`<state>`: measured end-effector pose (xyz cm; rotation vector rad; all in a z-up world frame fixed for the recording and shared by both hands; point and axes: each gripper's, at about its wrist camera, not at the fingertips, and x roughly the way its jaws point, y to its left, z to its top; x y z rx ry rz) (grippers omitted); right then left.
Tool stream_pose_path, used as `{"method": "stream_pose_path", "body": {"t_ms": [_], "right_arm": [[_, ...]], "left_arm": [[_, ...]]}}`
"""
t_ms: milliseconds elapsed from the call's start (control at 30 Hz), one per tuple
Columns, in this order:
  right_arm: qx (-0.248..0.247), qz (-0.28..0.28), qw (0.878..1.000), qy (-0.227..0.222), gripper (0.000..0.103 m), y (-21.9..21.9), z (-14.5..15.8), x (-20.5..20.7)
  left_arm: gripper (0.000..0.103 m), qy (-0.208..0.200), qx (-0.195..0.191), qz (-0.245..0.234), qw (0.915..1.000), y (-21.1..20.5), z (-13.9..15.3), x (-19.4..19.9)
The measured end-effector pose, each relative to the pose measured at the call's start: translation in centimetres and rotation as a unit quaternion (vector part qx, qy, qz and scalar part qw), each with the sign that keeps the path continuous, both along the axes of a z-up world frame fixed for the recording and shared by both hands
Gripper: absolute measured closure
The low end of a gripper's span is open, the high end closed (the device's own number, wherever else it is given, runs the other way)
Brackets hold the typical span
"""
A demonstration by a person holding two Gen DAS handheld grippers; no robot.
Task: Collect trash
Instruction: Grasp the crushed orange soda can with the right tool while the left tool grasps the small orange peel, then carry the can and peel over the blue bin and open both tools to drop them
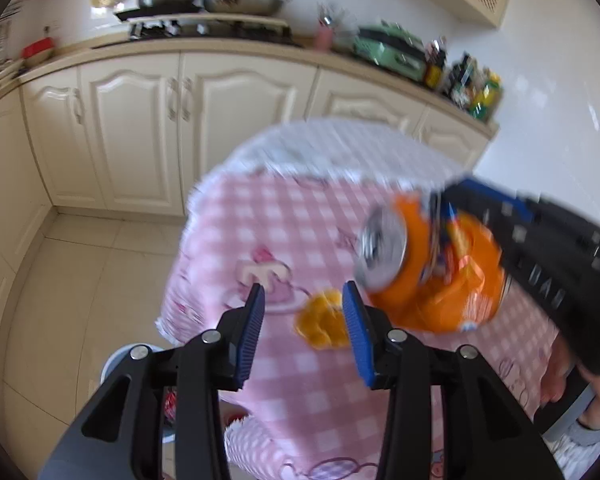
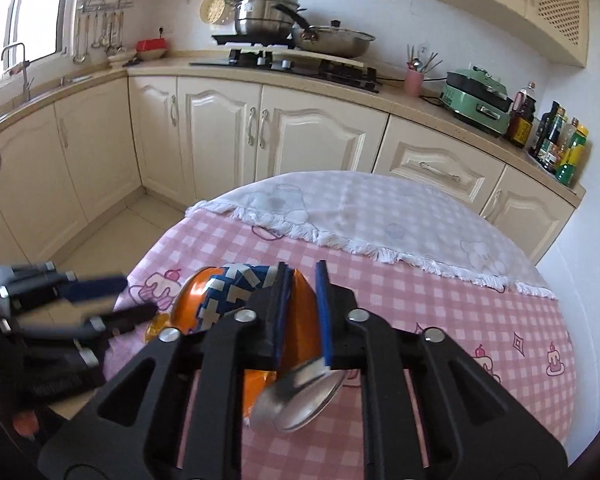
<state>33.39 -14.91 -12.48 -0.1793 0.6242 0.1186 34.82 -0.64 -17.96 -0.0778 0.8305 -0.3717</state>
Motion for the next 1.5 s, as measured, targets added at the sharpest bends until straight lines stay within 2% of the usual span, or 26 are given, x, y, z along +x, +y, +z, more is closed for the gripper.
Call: {"method": "stream_pose_path", "body": {"t_ms": [100,233,300,333,367,433,633,767,800,833,867,900,933,1033,1133,1233,1300,1400,1433,1467,1500], "right_arm": [[-0.018,-0.008,1.0,-0.012,0.094,0.0,0.0,-0.4],[-0.017,-0.018,1.0,-0.016,0.094,-0.8,-0.2,-0.5],[-0.01,-0.022,1.0,-0.016,0.094,-1.4,-0.3,-0.5],[-0.008,-0.025,1.0,-0.017,0.095,-1.8,-0.3,-0.5],[-0.005,-0.027,0.999,-0.017,0.096,-2.0,-0.3,-0.5],[0.0,-0.029,0.999,-0.016,0.103,-2.4,-0.2,-0.5],[0.004,-0.026,1.0,-0.015,0.103,-2.5,-0.2,-0.6],[0.029,-0.03,0.999,0.006,0.101,-3.5,-0.2,-0.5],[0.026,-0.03,0.999,0.008,0.099,-3.5,-0.3,-0.6],[0.02,-0.026,0.999,0.012,0.083,-3.3,-0.5,-0.7],[0.019,-0.023,0.999,0.012,0.051,-3.2,-0.6,-0.8],[0.018,-0.022,1.0,0.008,0.039,-3.0,-0.7,-1.2],[0.017,-0.021,1.0,0.004,0.038,-2.9,-0.8,-1.4],[0.016,-0.025,1.0,0.009,0.038,-2.9,-1.2,-2.0],[0.031,-0.061,0.998,0.006,0.036,-4.0,-1.5,-2.7],[0.105,-0.101,0.989,0.029,0.036,-6.1,-2.5,-2.0],[0.162,-0.106,0.98,0.048,0.036,-7.2,-3.1,-1.4],[0.202,-0.117,0.97,0.067,0.036,-7.7,-4.1,-0.4],[0.205,-0.123,0.968,0.07,0.045,-7.8,-4.4,-0.1],[0.207,-0.125,0.967,0.074,0.064,-7.8,-4.6,0.1],[0.225,-0.115,0.964,0.08,0.071,-7.8,-4.9,0.3]], "left_arm": [[0.063,0.011,0.015,-0.015,0.9997,-1.6,-1.1,0.1],[0.064,0.005,0.043,-0.014,0.999,-3.1,-1.4,0.1],[0.08,0.002,0.053,-0.016,0.9985,-3.6,-1.4,0.2],[0.084,0.0,0.051,-0.015,0.9986,-3.6,-1.3,0.3],[0.092,-0.002,0.048,-0.013,0.9988,-3.5,-1.2,0.2],[0.094,-0.004,0.038,-0.012,0.9992,-3.4,-0.9,0.2],[0.095,-0.013,0.04,-0.009,0.9991,-3.2,-0.2,-0.4],[0.095,-0.025,0.03,0.001,0.9992,-2.6,0.7,-1.1],[0.095,-0.03,0.029,0.001,0.9991,-2.6,1.0,-1.3],[0.095,-0.034,0.027,0.002,0.999,-2.4,1.4,-1.6],[0.095,-0.036,0.025,0.003,0.999,-2.3,1.5,-1.8],[0.095,-0.038,0.023,0.004,0.999,-2.2,1.7,-2.0],[0.095,-0.039,0.022,0.005,0.999,-2.2,1.9,-2.1],[0.095,-0.043,0.021,0.006,0.9988,-1.9,2.0,-2.6],[0.095,-0.042,0.017,0.01,0.9989,-1.7,2.0,-2.8],[0.095,-0.041,0.012,0.016,0.999,-1.6,1.9,-2.8],[0.095,-0.041,0.011,0.016,0.999,-1.6,2.0,-2.7],[0.095,-0.042,0.013,0.015,0.9989,-1.7,2.0,-2.8],[0.095,-0.043,0.013,0.015,0.9989,-1.7,2.1,-2.8],[0.095,-0.044,0.014,0.014,0.9988,-1.6,2.1,-2.8],[0.095,-0.045,0.014,0.015,0.9988,-1.7,2.2,-2.8]]}}
